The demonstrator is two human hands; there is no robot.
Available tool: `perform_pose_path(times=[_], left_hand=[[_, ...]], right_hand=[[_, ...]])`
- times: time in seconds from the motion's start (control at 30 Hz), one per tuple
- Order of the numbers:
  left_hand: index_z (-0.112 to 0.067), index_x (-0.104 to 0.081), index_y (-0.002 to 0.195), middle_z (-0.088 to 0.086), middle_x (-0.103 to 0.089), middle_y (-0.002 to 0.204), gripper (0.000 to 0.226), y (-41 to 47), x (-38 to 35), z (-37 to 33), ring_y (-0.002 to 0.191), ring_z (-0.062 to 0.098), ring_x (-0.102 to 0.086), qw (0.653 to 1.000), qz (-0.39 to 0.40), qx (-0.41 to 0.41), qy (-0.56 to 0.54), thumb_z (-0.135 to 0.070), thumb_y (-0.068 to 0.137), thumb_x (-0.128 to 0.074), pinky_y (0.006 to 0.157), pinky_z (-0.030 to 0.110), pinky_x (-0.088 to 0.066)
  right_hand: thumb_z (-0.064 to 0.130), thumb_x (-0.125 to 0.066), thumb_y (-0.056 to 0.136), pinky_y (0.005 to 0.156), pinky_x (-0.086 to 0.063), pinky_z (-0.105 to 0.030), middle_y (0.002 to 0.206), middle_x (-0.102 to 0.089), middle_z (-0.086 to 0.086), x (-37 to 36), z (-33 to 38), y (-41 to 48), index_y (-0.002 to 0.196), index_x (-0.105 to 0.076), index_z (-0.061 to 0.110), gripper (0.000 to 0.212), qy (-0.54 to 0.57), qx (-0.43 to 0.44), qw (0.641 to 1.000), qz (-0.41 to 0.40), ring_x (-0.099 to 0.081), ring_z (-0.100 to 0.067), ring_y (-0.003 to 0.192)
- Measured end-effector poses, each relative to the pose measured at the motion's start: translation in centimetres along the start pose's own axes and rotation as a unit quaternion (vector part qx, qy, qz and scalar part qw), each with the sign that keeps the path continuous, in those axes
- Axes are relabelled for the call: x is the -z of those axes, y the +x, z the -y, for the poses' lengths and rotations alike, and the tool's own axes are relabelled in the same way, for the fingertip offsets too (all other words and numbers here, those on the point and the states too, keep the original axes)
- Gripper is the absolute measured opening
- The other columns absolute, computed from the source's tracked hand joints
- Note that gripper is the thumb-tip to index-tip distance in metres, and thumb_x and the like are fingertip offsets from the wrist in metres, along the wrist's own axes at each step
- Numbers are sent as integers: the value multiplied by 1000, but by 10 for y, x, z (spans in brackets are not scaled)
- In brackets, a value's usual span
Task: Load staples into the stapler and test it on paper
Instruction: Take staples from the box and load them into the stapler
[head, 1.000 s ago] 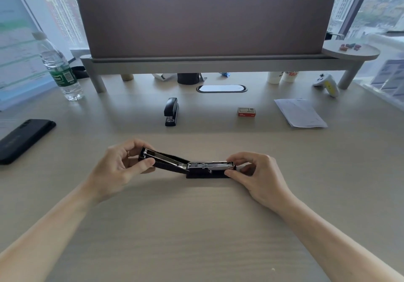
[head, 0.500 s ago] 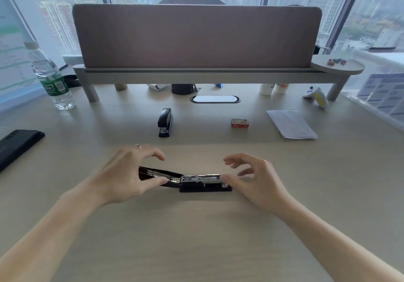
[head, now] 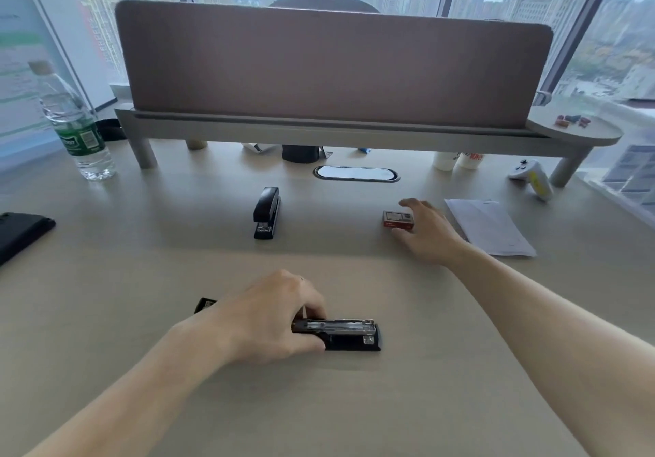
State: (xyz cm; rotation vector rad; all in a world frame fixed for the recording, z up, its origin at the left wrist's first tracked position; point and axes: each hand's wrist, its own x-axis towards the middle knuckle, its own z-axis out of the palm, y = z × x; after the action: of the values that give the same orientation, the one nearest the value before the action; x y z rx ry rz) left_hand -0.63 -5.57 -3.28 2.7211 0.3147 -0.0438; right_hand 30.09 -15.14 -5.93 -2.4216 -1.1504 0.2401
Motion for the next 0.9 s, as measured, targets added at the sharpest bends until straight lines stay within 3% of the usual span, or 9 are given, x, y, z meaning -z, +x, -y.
perform_pose_path(times=[0.13,0.27,0.43,0.67,0.8,0.9], left_hand=[[-29,-76,96,-13,-67,89,22,2,-2,0,83,5,-61,1000,-3,0,-19,-45,81,-75,78,28,-52],[-31,-75,99,-15,-66,90,23,3,-4,-3,84,4,-61,1000,0,-2,-28,-47,81,-76,78,30,-53],[-31,-76,99,-14,-68,90,23,0,-3,-7,84,4,-62,1000,-2,-2,-27,-46,82,-77,79,30,-54],[-30,-77,101,-19,-58,78,24,-3,-4,-11,82,6,-60,1000,-14,-6,-12,-43,81,-80,74,24,-48],[-30,-75,108,-13,-70,94,33,-6,-6,-13,88,8,-62,1000,-18,-5,13,-48,81,-78,78,26,-49],[-34,-70,117,-16,-71,105,51,-6,-5,-15,95,5,-64,998,-54,21,12,-65,77,-74,85,27,-53]], right_hand=[[16,-63,98,108,-44,-40,132,-65,-14,-12,1,10,139,-60,14,41,-32,37,999,-10,-56,-38,128],[10,-64,96,97,-48,-39,118,-69,-11,-19,8,-8,128,-68,13,33,-17,97,995,-29,-63,-34,112],[11,-69,94,87,-41,-28,110,-71,-6,-23,17,-42,125,-71,14,31,8,157,987,-21,-64,-27,104],[17,-74,92,95,-45,-25,114,-74,4,-27,29,-95,122,-73,20,30,53,200,978,0,-65,-17,108],[21,-75,93,95,-46,-22,112,-73,9,-29,31,-117,123,-74,23,30,77,204,976,10,-65,-11,107],[21,-78,91,97,-46,-20,116,-69,13,-26,30,-124,127,-71,24,37,89,208,974,16,-63,-3,106]])
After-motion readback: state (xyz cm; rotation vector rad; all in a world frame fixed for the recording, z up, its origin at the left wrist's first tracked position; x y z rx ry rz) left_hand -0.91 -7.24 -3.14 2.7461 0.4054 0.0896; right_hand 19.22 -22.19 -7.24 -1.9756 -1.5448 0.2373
